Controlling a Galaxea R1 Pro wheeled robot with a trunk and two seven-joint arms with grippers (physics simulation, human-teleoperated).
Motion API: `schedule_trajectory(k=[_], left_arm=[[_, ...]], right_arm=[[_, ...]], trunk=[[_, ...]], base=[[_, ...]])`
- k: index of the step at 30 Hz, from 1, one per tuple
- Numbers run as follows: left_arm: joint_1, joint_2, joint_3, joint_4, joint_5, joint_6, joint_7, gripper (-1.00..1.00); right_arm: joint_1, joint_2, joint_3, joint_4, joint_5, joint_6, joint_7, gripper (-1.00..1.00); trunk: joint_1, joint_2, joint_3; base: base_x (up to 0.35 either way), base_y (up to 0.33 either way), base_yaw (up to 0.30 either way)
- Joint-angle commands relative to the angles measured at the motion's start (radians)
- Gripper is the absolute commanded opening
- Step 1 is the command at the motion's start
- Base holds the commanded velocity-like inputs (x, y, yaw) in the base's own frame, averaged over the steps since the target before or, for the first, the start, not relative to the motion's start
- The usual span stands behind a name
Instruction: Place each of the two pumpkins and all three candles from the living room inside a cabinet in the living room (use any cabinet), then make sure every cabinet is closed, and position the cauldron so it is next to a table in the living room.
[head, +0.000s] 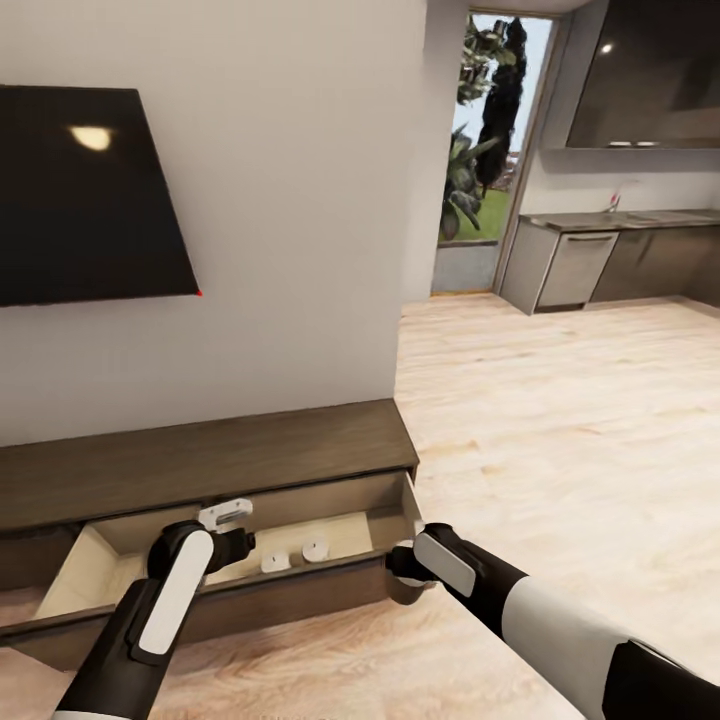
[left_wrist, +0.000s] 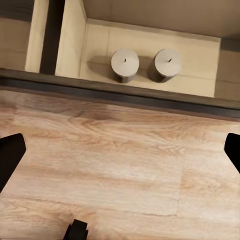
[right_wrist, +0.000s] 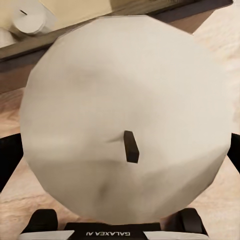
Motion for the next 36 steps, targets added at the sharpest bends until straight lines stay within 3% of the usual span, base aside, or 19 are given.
schedule_trajectory(k=[1,17,27,36], left_arm=[[-0.001,0.000,-0.003,-0.001,0.009,0.002,0.010,1.00],[0.000,-0.024,-0.013,-0.001,0.010,0.000,0.010,1.00],[0.000,-0.027,-0.041,0.001,0.008,0.000,0.009,1.00],[0.000,-0.028,-0.075,0.014,0.009,-0.001,0.009,1.00]], right_arm=[[-0.001,-0.001,0.005,-0.002,-0.007,0.000,-0.008,-1.00],[-0.001,-0.003,0.005,0.002,-0.010,0.004,-0.005,-1.00],[0.002,-0.007,0.004,0.015,-0.010,-0.001,-0.005,-1.00],[0.003,-0.008,0.006,0.021,0.026,-0.004,-0.006,-1.00]], trunk=[[-0.004,0.007,0.002],[-0.065,0.119,0.045],[-0.065,0.119,0.043],[-0.065,0.119,0.043]], base=[[0.000,0.000,0.263],[0.000,0.000,0.264],[0.023,0.000,0.099],[0.286,-0.078,0.002]])
